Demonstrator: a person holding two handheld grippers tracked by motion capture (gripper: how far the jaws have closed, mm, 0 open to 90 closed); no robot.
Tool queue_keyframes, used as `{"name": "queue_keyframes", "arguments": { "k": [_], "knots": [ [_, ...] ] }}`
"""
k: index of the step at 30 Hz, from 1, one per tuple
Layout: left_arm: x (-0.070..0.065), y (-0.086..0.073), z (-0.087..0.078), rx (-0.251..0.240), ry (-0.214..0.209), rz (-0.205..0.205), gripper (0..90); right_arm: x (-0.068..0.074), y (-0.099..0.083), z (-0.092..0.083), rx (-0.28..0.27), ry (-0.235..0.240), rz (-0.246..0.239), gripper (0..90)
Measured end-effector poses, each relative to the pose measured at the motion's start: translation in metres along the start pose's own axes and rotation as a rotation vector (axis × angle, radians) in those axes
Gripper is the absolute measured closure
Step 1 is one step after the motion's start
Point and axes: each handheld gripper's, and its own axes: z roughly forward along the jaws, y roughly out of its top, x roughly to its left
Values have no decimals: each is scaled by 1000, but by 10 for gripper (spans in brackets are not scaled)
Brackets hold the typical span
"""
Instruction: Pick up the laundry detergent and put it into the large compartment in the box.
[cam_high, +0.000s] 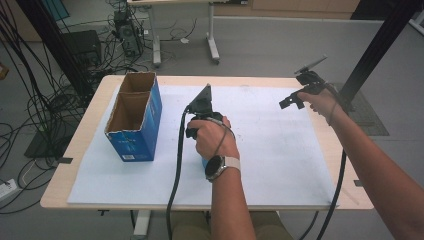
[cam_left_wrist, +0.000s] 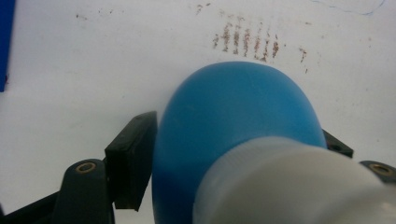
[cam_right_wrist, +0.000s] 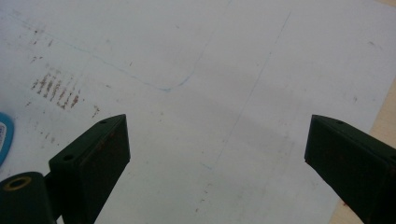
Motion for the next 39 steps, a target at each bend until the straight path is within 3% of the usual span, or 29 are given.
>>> {"name": "queue_keyframes", "arguments": {
  "k": [7, 20, 39],
  "knots": [
    [-2, 1, 0, 8, 6, 13, 360, -2, -2, 1, 1, 1, 4, 68],
    [-9, 5, 1, 50, 69, 45, 395, -6, -4, 0, 1, 1, 7, 68],
    [-8, 5, 1, 36, 69, 55, 400, -8, -4, 0, 5, -5, 8, 69]
  ]
}}
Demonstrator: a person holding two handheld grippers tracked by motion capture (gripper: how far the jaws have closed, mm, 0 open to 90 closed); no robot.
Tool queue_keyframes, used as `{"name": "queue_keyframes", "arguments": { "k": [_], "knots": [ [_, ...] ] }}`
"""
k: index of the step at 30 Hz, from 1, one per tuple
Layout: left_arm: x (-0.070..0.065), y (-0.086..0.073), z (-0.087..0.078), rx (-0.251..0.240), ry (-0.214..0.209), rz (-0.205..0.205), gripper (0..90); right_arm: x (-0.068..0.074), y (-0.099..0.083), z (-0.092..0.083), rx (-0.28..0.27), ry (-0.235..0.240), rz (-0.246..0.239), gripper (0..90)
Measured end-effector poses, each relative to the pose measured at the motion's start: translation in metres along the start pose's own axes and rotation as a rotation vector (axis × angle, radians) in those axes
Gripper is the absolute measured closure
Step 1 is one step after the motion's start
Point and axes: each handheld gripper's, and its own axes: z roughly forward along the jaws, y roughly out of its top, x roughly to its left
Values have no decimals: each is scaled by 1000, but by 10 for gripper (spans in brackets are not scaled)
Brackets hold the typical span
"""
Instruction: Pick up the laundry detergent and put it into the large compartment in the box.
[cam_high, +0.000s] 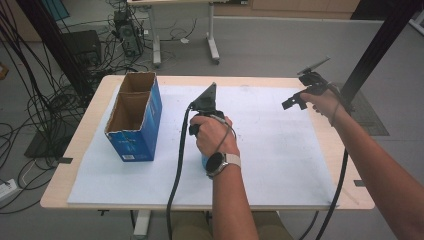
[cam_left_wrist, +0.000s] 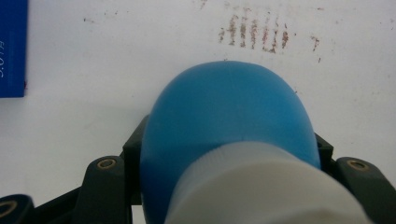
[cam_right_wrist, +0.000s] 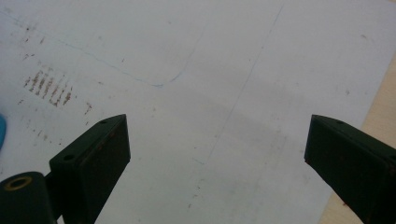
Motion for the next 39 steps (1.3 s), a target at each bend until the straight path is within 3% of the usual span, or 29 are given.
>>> {"name": "queue_keyframes", "arguments": {
  "k": [39],
  "knots": [
    [-1, -2, 0, -2, 3, 17, 399, 2, 0, -1, -4, 1, 0, 69]
  ]
}}
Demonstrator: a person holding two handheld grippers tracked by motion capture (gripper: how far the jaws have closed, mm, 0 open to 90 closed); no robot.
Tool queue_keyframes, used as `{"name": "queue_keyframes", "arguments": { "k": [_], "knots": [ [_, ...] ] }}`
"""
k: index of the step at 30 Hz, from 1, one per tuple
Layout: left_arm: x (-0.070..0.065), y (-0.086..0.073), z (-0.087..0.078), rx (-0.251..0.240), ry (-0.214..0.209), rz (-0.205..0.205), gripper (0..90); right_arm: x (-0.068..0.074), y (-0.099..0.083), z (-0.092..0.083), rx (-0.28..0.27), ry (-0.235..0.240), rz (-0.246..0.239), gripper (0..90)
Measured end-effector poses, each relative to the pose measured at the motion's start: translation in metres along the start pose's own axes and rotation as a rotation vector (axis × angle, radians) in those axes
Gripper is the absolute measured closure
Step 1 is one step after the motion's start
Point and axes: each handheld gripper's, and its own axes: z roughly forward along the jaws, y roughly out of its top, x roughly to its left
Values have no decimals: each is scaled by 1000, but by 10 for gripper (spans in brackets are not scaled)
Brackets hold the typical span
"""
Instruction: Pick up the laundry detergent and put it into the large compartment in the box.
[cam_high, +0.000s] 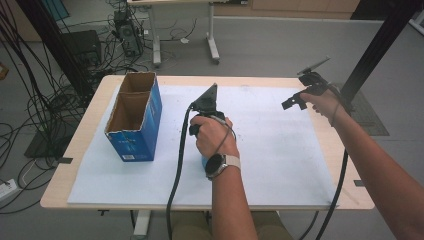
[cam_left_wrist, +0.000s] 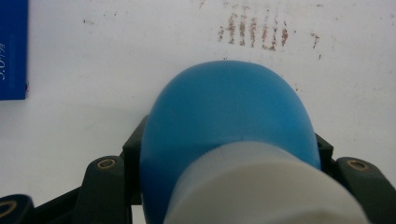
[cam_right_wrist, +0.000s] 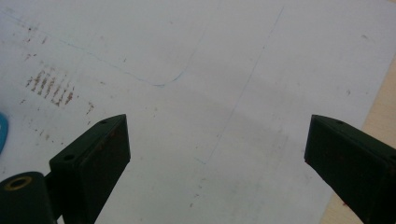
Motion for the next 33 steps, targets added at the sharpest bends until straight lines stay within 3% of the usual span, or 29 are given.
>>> {"name": "queue_keyframes", "arguments": {
  "k": [33],
  "knots": [
    [0, -1, 0, -4, 1, 12, 398, 1, 0, -1, -5, 2, 0, 69]
  ]
}}
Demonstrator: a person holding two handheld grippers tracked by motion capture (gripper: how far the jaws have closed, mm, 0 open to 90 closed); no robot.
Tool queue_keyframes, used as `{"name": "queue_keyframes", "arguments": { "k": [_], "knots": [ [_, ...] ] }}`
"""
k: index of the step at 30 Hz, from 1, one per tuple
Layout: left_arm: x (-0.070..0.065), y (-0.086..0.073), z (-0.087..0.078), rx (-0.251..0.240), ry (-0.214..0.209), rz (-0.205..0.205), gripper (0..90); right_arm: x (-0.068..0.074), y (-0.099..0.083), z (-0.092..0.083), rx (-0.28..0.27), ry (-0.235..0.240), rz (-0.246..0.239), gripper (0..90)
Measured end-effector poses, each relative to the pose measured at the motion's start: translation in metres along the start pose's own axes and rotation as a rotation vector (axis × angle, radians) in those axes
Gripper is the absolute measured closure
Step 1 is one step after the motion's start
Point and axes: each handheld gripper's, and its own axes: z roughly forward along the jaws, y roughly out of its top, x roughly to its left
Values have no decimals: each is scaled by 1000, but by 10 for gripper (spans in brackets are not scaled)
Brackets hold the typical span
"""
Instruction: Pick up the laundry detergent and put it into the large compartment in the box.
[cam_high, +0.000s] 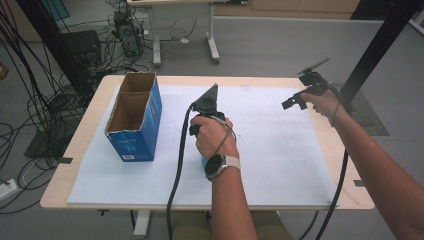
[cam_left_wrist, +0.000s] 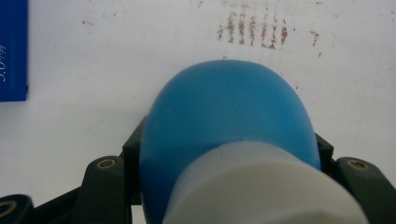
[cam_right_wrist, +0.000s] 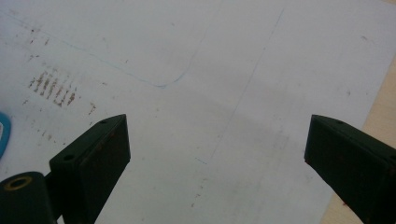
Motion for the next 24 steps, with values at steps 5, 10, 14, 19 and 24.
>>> {"name": "queue_keyframes", "arguments": {
  "k": [5, 10, 14, 19, 24],
  "knots": [
    [0, 0, 0, 1, -2, 3, 398, 1, 0, 0, 0, -1, -2, 69],
    [0, 0, 0, 3, -2, 8, 398, 1, 0, 0, 0, -3, -3, 69],
    [0, 0, 0, 6, -2, 10, 397, 2, 0, 0, 0, -4, -3, 69],
    [1, 1, 0, 8, -3, 16, 398, 2, 0, 0, 1, -5, -2, 69],
    [1, 1, 0, 11, -4, 17, 398, 2, 0, 1, 2, -4, -4, 69]
  ]
}}
